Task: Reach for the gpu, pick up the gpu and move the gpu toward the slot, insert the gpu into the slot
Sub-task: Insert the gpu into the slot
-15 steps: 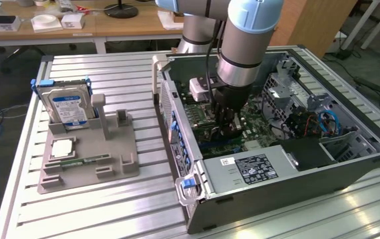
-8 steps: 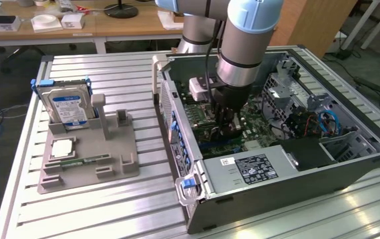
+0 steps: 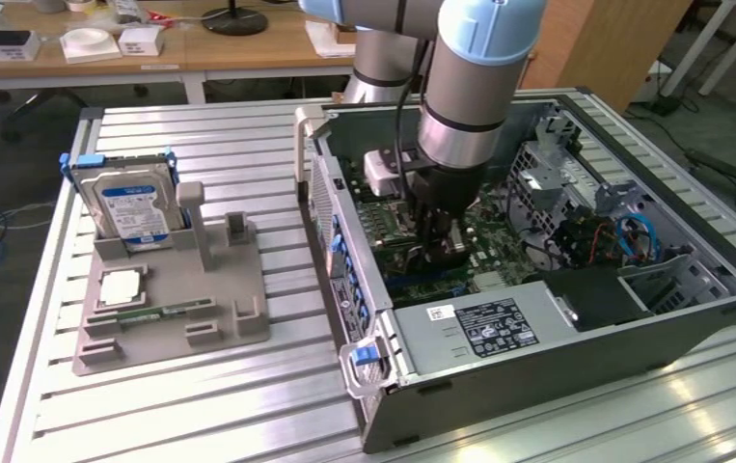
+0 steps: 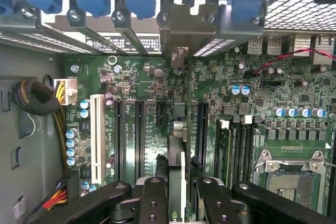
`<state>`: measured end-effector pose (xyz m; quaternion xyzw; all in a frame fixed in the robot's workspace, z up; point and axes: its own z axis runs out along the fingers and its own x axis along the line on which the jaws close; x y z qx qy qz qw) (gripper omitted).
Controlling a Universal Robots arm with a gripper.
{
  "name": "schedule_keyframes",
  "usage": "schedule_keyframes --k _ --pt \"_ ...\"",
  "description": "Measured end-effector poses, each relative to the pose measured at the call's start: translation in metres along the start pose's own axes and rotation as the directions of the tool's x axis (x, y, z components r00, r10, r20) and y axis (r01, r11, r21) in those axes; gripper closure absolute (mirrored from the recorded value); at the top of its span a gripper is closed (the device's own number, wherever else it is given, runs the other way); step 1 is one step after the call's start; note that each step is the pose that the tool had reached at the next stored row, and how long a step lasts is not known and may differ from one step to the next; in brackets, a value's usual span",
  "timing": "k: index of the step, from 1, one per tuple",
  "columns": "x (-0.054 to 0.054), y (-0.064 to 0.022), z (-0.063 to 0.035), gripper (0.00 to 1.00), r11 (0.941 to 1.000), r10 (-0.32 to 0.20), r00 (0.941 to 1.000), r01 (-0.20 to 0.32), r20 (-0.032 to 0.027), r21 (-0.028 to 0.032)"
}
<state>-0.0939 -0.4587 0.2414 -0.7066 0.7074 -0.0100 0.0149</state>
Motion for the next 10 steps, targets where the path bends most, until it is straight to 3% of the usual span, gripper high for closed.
schedule_keyframes --k 10 --pt "0.0001 0.0021 0.0005 0.74 1.0000 0.002 1.0000 -0.002 -0.0006 -0.0005"
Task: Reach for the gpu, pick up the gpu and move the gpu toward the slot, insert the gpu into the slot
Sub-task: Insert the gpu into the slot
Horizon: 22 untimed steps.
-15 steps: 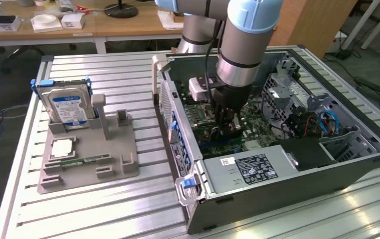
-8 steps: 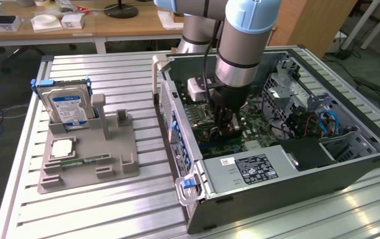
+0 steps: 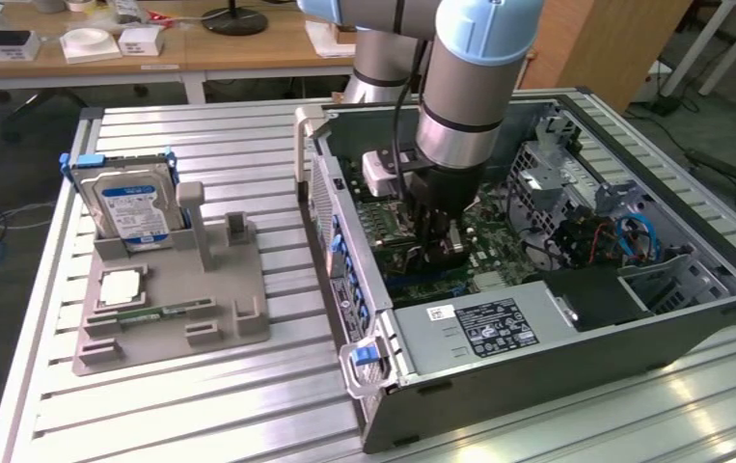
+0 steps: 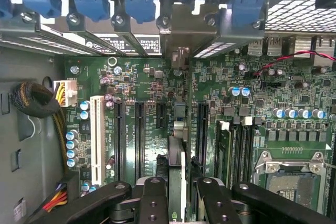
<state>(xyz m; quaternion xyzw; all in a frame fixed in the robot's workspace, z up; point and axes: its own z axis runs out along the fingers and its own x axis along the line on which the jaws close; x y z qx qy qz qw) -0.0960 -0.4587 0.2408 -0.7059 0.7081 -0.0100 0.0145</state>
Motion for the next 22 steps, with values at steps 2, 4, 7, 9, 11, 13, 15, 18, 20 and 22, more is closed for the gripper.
schedule_keyframes --k 2,4,7,9,11,13,15,18,20,22 --pt "0.0001 0.0000 0.0011 0.74 1.0000 0.000 1.0000 0.000 -0.0007 -0.0004" --pt "0.0001 0.0001 0.0020 0.74 1.0000 0.000 1.0000 0.000 -0.0005 -0.0003" --pt "0.0000 0.0001 0.0022 0.74 1.0000 0.000 1.0000 0.000 0.0003 0.0001" --pt "-0.0001 0.0000 0.0014 0.74 1.0000 0.000 1.0000 0.000 0.0011 0.0006" --pt "-0.0002 0.0000 -0.0002 0.74 1.0000 0.000 1.0000 0.000 0.0021 0.0011" --pt "0.0000 0.0000 -0.0031 0.74 1.0000 0.001 1.0000 -0.001 -0.0010 0.0001" --pt "0.0000 0.0000 -0.0038 0.74 1.0000 0.000 1.0000 0.000 0.0002 0.0002" --pt "-0.0001 -0.0001 -0.0038 0.74 1.0000 0.000 1.0000 0.000 0.0002 0.0002" --pt "-0.0001 -0.0001 -0.0039 0.74 1.0000 0.000 1.0000 0.000 0.0001 0.0002" --pt "-0.0001 -0.0001 -0.0039 0.74 1.0000 0.000 1.0000 0.000 0.0002 0.0002"
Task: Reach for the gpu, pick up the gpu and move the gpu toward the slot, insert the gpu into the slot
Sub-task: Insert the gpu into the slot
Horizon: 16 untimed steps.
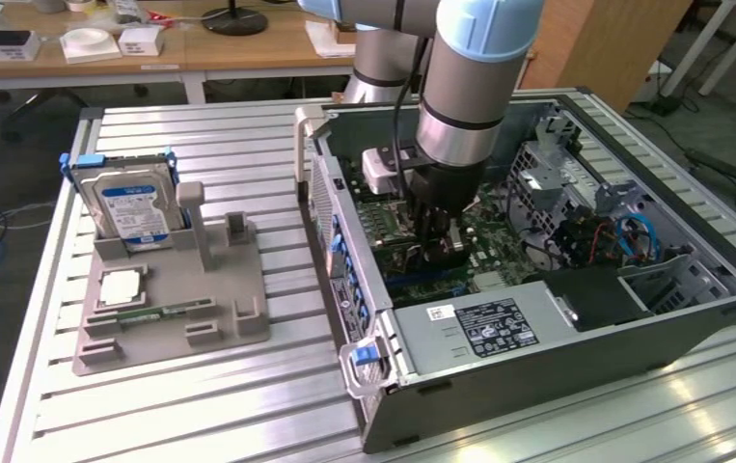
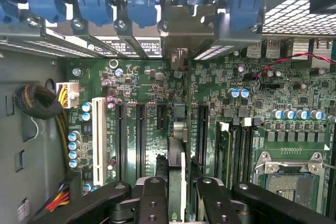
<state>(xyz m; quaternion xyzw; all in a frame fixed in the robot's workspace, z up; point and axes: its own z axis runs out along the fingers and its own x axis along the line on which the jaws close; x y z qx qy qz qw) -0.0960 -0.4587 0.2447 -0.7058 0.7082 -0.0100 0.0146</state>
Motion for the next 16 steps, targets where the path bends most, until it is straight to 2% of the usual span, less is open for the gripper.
schedule_keyframes --k 16 --pt "-0.0023 0.0000 0.0008 0.74 1.0000 0.000 1.0000 0.000 -0.0002 -0.0001"
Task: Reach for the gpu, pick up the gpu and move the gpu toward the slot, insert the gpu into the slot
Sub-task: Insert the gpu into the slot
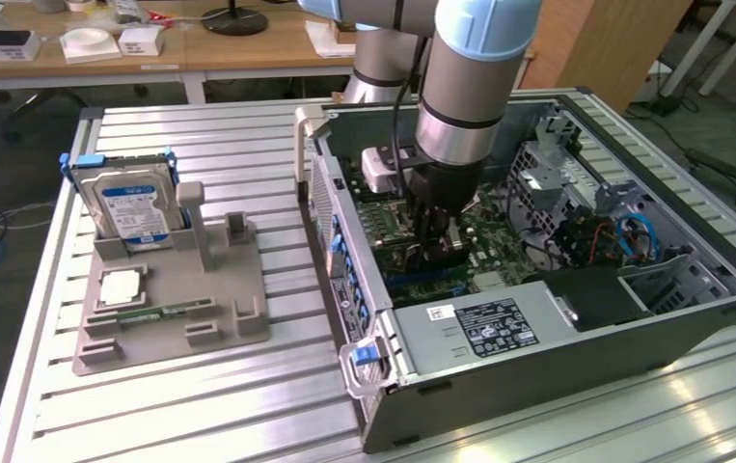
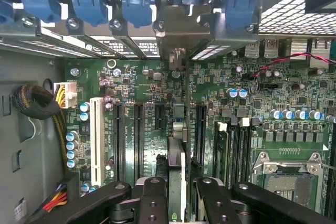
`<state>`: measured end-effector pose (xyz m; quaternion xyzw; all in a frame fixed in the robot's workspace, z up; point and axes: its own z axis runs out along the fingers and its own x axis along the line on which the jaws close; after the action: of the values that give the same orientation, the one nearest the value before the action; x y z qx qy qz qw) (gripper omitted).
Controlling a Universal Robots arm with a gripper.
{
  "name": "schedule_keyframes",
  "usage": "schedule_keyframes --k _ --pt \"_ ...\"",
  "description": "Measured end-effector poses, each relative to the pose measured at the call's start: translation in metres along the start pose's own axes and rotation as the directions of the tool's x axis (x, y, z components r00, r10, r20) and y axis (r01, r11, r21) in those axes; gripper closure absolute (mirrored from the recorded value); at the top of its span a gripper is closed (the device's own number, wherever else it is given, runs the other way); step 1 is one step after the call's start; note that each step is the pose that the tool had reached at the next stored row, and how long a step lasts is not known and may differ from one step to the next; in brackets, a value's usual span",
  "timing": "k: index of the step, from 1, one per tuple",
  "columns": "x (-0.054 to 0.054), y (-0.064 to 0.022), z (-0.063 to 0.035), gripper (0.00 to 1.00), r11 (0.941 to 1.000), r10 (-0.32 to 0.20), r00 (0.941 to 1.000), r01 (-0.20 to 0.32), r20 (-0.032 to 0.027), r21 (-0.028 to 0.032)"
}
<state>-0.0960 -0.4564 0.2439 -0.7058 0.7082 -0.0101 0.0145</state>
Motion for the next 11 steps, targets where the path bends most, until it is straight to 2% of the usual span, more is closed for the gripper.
schedule_keyframes --k 11 --pt "0.0003 -0.0005 -0.0039 0.74 1.0000 0.003 1.0000 -0.003 0.0003 0.0001"
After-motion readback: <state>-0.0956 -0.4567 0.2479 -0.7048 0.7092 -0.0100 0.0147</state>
